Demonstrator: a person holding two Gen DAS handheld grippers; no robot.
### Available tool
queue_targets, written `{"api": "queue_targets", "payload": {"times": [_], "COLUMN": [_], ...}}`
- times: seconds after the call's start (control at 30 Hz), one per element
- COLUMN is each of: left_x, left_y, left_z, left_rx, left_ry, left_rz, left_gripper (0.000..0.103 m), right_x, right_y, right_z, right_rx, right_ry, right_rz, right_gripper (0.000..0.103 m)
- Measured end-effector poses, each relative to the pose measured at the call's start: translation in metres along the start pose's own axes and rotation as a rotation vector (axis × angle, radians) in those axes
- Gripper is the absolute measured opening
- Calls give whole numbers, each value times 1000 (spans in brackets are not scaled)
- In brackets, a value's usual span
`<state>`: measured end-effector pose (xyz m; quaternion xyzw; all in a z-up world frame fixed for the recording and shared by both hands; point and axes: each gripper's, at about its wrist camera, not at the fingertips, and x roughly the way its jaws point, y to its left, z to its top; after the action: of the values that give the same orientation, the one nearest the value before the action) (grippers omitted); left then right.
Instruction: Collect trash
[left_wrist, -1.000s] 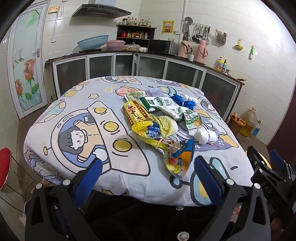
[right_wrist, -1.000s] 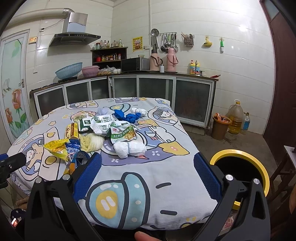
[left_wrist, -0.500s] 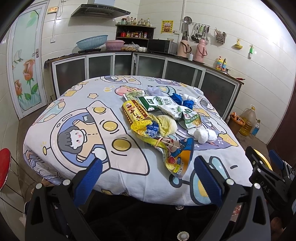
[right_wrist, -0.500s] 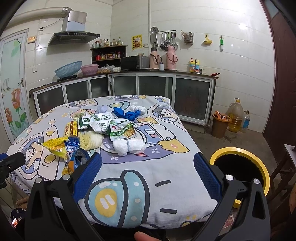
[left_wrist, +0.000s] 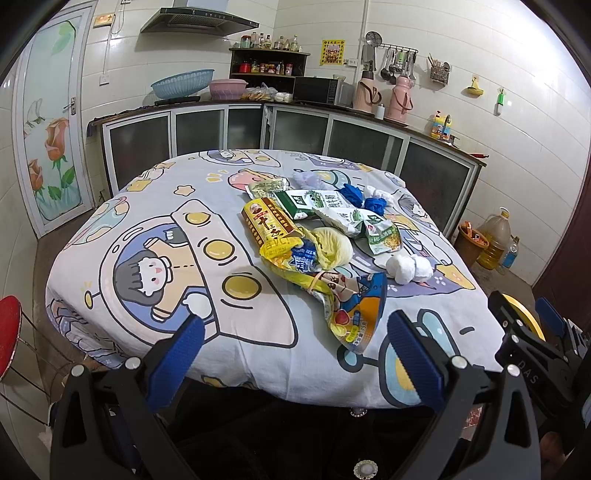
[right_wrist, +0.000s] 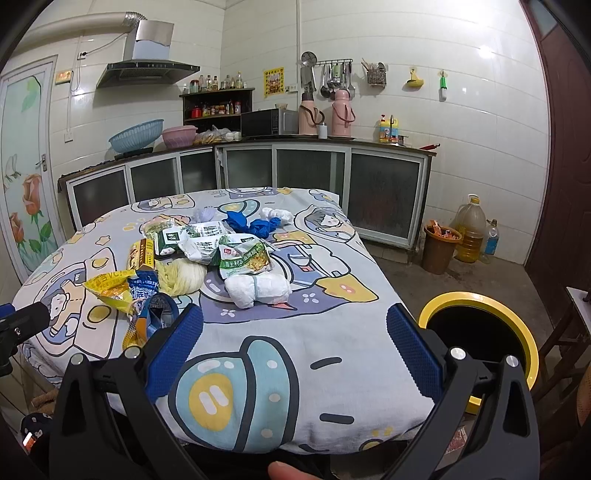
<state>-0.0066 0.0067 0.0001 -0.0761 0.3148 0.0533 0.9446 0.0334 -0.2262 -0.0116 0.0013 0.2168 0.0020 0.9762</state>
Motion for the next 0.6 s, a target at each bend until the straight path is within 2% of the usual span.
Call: {"api": "queue_targets", "payload": {"times": [0.6], "left_x": [0], "left_y": [0], "left_z": [-1], "left_rx": [0], "left_ry": [1], "left_rz": [0], "left_gripper": [96], "right_x": [0], "right_y": [1], "right_z": [-2], "right_rx": [-1], "right_ry": [2], "right_rz": [-2], "right_gripper": [96]}}
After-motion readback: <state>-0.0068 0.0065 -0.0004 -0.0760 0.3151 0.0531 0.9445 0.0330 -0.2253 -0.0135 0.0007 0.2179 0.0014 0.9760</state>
